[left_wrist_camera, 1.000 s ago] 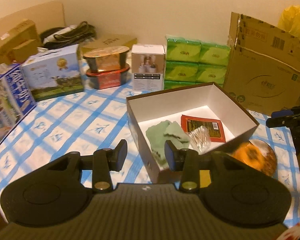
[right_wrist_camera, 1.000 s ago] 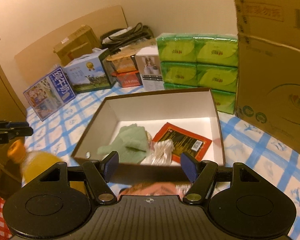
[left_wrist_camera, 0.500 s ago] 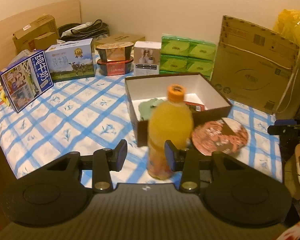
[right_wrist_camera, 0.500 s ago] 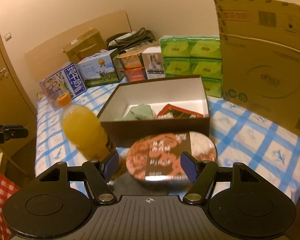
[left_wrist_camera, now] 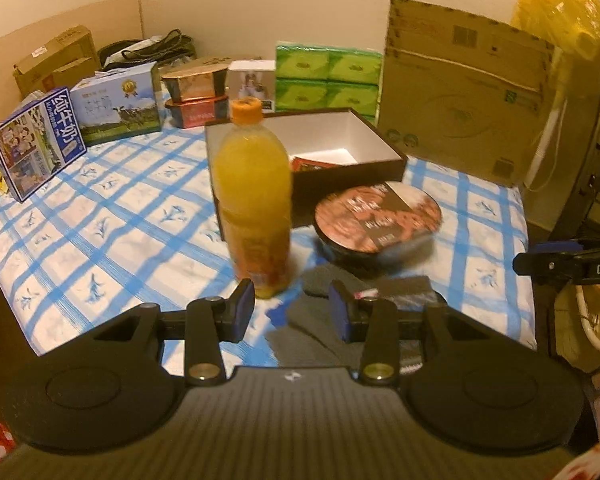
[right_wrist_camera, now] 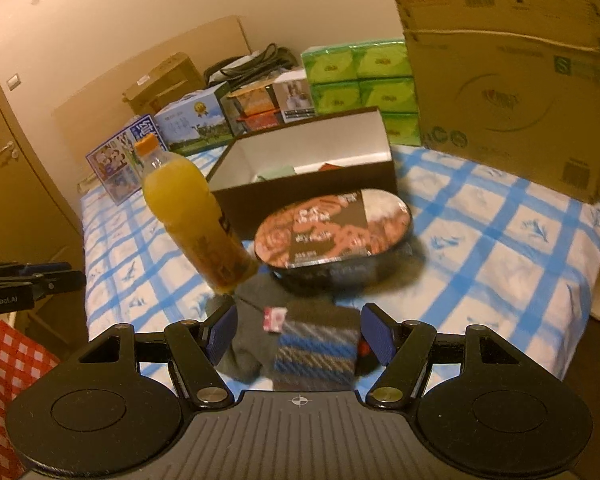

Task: Organize soft objects
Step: 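Move both grippers back from the box to the socks on the bed, then lower the right gripper onto the striped knit sock and grasp it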

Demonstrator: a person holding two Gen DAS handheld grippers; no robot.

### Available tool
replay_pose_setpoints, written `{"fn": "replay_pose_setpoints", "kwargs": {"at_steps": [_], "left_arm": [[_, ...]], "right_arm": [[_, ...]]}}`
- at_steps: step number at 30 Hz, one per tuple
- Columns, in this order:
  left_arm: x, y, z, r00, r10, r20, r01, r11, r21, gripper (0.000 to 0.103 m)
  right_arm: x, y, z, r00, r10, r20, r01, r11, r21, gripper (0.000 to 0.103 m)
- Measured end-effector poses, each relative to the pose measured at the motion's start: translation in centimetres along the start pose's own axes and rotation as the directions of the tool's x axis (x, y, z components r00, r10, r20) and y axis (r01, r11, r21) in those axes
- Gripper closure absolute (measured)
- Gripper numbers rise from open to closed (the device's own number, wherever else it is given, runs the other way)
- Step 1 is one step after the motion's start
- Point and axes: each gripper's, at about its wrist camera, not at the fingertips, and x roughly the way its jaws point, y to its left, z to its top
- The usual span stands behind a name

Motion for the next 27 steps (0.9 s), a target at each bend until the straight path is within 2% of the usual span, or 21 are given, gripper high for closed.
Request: {"fn": "replay_pose_setpoints", "kwargs": {"at_steps": [8,11,27], "left_arm": [[2.1,-2.4,-2.9,0.998,-0.012,-0.061,0.01,0.999,-0.035,0.065],[3.2,-3.4,-3.8,0.996,0.005,-0.084,-0.007,1.0,-0.019,0.065],[11.1,-5.2,-6.6,0.982,-0.061,-0.18,0.061,0.998,-0.007,0.066]], "right_arm": [[0.6,-0.5,-3.2,0.999,-0.015,-0.032,0.015,1.0,0.014,0.035],[1.7,-0.9,-4.2,0.998,-0.02,-0.066,0.021,1.0,0.013,0.035],[8.6,-2.9,-6.5,0.984,-0.031,-0.173,0.04,0.998,0.049,0.035]]}}
